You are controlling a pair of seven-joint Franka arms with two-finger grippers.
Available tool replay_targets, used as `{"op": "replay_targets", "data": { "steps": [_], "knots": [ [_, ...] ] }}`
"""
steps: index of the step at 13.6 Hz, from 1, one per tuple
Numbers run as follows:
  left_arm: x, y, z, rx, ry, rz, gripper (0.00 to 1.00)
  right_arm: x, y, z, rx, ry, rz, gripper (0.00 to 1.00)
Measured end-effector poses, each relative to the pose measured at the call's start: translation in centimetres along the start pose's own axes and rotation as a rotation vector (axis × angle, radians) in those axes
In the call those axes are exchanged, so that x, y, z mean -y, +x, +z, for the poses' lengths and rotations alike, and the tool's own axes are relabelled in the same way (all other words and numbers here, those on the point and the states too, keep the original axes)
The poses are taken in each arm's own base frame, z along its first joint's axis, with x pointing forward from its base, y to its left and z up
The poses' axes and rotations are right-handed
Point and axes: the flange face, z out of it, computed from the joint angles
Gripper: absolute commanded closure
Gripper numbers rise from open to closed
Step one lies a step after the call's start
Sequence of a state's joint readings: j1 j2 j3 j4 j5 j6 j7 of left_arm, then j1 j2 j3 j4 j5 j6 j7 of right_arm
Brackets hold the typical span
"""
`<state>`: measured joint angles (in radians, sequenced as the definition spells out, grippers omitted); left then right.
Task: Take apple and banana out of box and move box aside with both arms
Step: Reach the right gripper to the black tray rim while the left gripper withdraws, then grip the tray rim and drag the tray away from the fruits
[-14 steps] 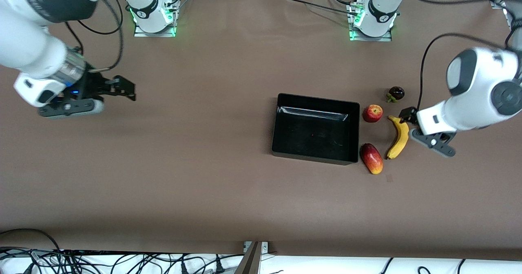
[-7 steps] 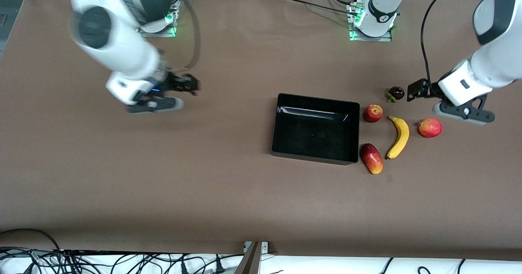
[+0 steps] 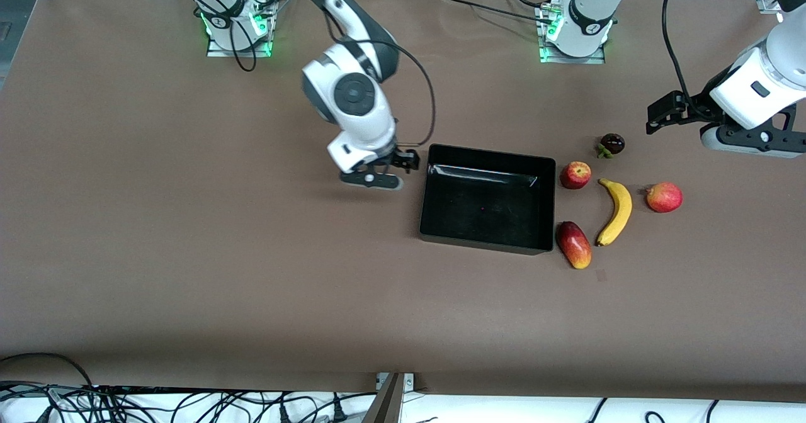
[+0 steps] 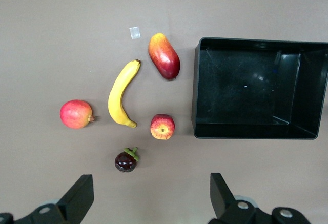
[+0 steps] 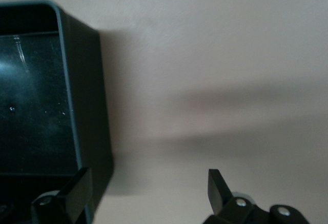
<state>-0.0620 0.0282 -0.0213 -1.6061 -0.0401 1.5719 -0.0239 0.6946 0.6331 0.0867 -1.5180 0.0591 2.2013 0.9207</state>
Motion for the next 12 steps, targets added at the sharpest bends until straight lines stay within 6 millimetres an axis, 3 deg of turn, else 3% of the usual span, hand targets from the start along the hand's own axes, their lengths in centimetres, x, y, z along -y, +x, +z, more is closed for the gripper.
{"op": "replay_targets", "data": {
  "steps": [3, 6, 7, 8, 9, 10, 12],
  "knots": [
    [0.2, -0.1, 1.0, -0.021, 0.000, -0.012, 0.00, 2.9, -1.1, 1.8, -0.005, 0.016, 0.060, 0.01],
    [0.3, -0.6, 1.3, -0.026, 0.000, -0.018, 0.00, 4.2, -2.1, 3.6, -0.025, 0.013, 0.048, 0.08],
    [0.3, -0.7, 1.3, -0.028, 0.000, -0.019, 0.00, 4.4, -2.3, 4.4, -0.036, 0.014, 0.038, 0.21],
    [0.3, -0.8, 1.3, -0.028, 0.000, -0.020, 0.00, 4.5, -2.4, 5.5, -0.043, 0.017, 0.032, 0.47],
    [0.3, -0.8, 1.3, -0.028, 0.000, -0.021, 0.00, 4.5, -2.4, 6.5, -0.045, 0.017, 0.029, 0.82],
    [0.4, -0.8, 1.3, -0.027, 0.000, -0.023, 0.00, 4.4, -2.4, 7.2, -0.045, 0.014, 0.028, 1.00],
    [1.1, -0.8, 1.4, -0.025, 0.000, -0.036, 0.00, 4.4, -2.1, 7.4, -0.050, 0.016, 0.031, 1.00]
  ]
}}
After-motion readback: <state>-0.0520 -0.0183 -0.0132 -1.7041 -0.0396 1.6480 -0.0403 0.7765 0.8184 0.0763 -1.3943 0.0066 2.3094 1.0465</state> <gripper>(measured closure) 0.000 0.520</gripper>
